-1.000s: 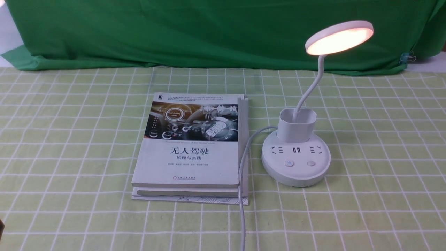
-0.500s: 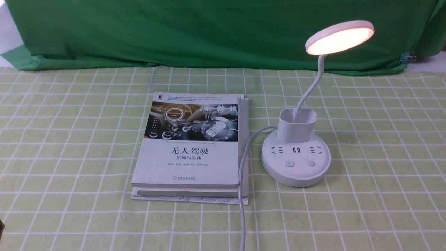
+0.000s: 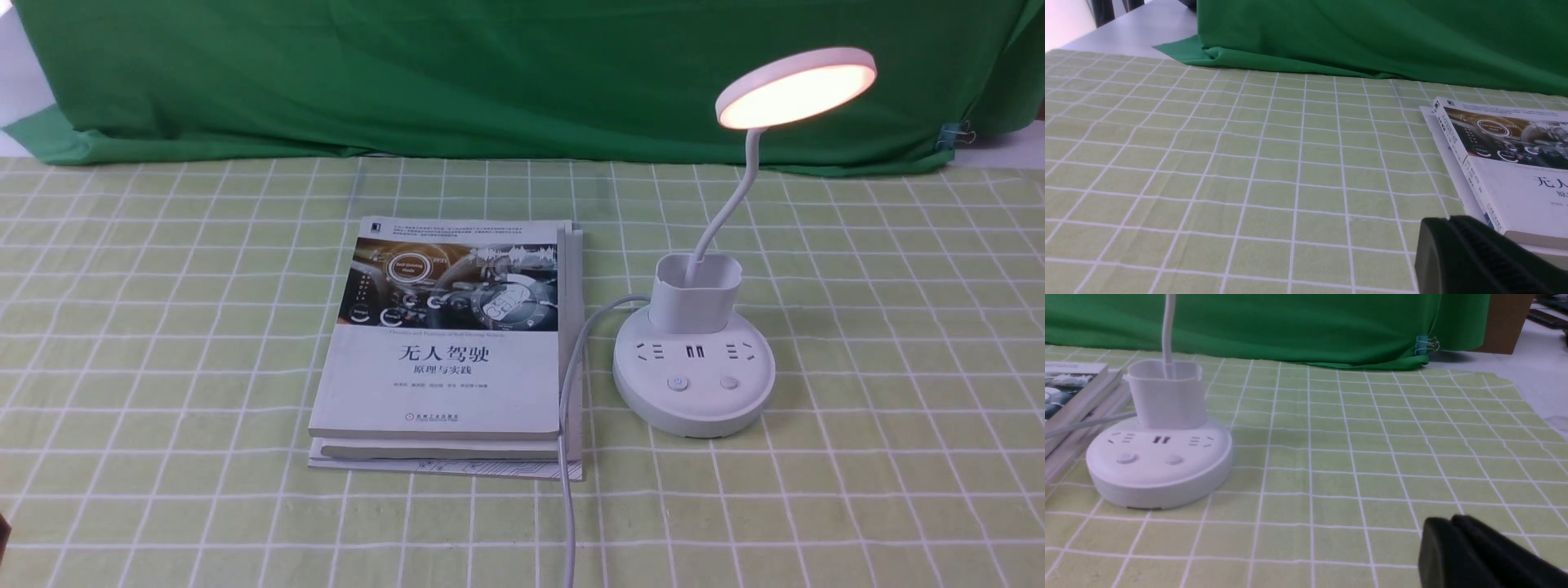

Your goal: Turn on the table lamp on the green coffee tablecloth with your hand.

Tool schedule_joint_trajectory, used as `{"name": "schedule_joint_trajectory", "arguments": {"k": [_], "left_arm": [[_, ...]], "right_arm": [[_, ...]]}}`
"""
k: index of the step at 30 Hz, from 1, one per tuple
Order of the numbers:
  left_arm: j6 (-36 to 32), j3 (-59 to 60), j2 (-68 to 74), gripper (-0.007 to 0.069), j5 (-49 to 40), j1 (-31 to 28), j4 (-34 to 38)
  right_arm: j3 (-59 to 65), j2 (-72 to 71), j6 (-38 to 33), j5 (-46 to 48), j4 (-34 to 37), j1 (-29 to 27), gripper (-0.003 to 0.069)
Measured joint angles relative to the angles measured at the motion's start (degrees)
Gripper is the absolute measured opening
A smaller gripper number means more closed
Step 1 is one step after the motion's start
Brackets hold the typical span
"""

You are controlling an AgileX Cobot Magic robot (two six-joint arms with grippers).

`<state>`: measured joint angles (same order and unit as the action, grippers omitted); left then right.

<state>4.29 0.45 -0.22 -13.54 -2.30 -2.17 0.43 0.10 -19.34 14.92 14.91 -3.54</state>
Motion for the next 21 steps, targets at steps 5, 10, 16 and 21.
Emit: {"name": "schedule_joint_trajectory", "arguments": {"k": [5,10,16,21], "left_arm": [[0.0,0.0,0.0,0.0003,0.0,0.0,0.0],[0.0,0.0,0.0,0.0003,0.0,0.0,0.0],[0.0,0.0,0.0,0.0003,0.0,0.0,0.0],[0.0,0.0,0.0,0.0003,0.0,0.0,0.0]], "right_arm": [[0.0,0.0,0.0,0.0,0.0,0.0,0.0078],[0.0,0.0,0.0,0.0,0.0,0.0,0.0090],[0.0,0.0,0.0,0.0,0.0,0.0,0.0105],[0.0,0.0,0.0,0.0,0.0,0.0,0.0120]]}}
